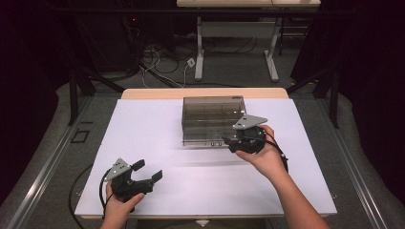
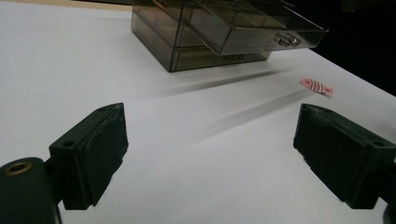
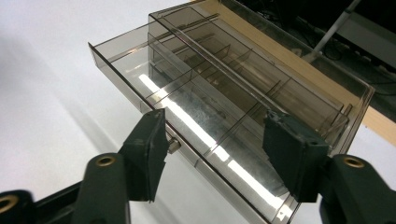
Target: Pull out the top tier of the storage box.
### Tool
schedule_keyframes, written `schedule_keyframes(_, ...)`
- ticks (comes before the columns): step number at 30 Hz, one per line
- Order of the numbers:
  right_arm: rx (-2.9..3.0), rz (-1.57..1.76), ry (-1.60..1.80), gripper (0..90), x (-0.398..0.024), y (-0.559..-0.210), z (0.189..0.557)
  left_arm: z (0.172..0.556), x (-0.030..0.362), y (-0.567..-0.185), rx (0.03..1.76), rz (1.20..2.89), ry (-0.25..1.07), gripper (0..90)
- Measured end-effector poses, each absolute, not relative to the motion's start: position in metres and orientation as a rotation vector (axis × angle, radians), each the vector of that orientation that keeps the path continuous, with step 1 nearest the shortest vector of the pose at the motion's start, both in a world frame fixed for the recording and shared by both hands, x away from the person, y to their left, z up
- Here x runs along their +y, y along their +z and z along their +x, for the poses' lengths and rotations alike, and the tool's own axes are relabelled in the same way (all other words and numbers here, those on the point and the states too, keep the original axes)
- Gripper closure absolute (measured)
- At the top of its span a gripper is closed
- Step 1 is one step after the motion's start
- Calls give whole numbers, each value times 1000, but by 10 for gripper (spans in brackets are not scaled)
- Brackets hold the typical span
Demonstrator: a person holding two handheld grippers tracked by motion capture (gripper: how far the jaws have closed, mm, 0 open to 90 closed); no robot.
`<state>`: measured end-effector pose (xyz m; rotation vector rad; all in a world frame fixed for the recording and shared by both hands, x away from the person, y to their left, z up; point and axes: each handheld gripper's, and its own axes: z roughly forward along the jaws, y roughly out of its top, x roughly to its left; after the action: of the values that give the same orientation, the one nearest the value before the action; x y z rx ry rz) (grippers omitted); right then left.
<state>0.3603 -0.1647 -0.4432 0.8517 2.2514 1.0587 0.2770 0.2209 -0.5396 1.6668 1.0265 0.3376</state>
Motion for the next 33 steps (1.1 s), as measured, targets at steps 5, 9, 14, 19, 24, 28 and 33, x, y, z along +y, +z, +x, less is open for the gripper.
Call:
schedule_keyframes(5, 2216, 891, 1086, 344, -169, -443, 355, 277, 221, -539, 1024, 1669, 341, 98)
schedule_keyframes(9, 2179, 900, 1106, 342, -173, -444, 349, 277, 222, -539, 1027, 1668, 340, 98)
schedule_keyframes(14, 2145, 894, 1131, 342, -178, -448, 342, 277, 221, -539, 1025, 1668, 341, 98)
schedule_keyframes(19, 2125, 921, 1173, 340, -184, -455, 336, 277, 222, -539, 1027, 1669, 341, 98)
schedule_keyframes(24, 2117, 952, 1184, 336, -189, -466, 332, 277, 221, -539, 1025, 1669, 342, 98)
schedule_keyframes(28, 2115, 1010, 1210, 310, -194, -473, 329, 276, 221, -539, 1027, 1668, 341, 98)
schedule_keyframes(33, 2107, 1083, 1236, 260, -200, -481, 329, 277, 221, -540, 1027, 1669, 341, 98)
